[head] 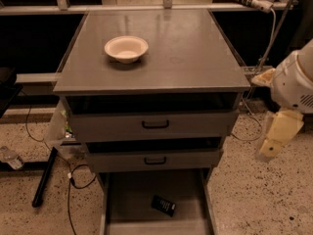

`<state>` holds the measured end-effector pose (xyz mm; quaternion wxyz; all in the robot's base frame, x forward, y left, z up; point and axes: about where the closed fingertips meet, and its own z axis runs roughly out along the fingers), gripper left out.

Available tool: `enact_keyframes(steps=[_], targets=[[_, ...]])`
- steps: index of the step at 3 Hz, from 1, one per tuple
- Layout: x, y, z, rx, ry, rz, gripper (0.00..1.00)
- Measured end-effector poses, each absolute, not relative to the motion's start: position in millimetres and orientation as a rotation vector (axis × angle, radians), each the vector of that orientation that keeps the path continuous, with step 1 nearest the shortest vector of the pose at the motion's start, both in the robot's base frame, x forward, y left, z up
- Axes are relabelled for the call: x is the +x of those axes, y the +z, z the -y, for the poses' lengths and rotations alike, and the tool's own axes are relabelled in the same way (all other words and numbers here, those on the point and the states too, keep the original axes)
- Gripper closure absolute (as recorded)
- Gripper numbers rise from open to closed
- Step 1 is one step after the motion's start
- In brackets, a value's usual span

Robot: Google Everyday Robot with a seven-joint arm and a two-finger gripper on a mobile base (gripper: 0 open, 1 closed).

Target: Pick rxbar blueberry from bottom drawer and place on counter

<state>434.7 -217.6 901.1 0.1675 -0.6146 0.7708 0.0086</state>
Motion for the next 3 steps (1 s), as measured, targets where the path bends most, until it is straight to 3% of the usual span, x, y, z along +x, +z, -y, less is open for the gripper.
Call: enact_keyframes(steps=[2, 3], targets=[[446, 808, 219, -1.657, 0.209, -2.038, 0.00], [451, 762, 219, -1.617, 0.184, -2.045, 0.00]])
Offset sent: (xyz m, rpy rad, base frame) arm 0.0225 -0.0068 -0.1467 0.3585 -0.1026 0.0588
